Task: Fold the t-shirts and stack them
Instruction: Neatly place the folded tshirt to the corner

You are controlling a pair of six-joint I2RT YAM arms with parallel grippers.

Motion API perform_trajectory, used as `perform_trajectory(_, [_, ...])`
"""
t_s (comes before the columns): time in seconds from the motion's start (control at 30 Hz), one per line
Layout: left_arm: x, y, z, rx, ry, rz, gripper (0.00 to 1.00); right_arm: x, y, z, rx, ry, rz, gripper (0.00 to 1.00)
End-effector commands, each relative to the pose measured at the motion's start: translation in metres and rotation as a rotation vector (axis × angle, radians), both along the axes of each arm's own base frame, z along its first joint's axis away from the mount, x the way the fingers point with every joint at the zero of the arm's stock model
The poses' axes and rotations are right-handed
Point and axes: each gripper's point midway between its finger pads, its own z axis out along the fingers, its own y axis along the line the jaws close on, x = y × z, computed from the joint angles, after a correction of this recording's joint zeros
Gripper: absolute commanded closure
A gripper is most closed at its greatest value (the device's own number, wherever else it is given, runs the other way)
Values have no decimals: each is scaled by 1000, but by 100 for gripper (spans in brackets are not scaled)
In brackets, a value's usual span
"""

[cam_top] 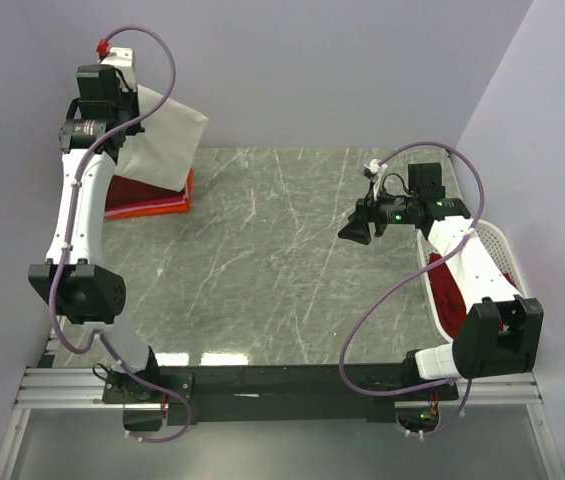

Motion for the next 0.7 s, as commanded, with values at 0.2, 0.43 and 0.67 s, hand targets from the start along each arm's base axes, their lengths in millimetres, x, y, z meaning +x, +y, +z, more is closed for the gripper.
perform_trajectory(0.2, [41,23,-1,-99,-73,6,100,-1,-6,4,-2,-23,-4,28])
perform_trajectory(0.43, [57,65,-21,-133,-61,82,100,0,-6,1,-3,-15,0,28])
perform_trajectory(0.67, [71,99,-42,-180,-61,115,100,1,-6,-5,-8,5,1,28])
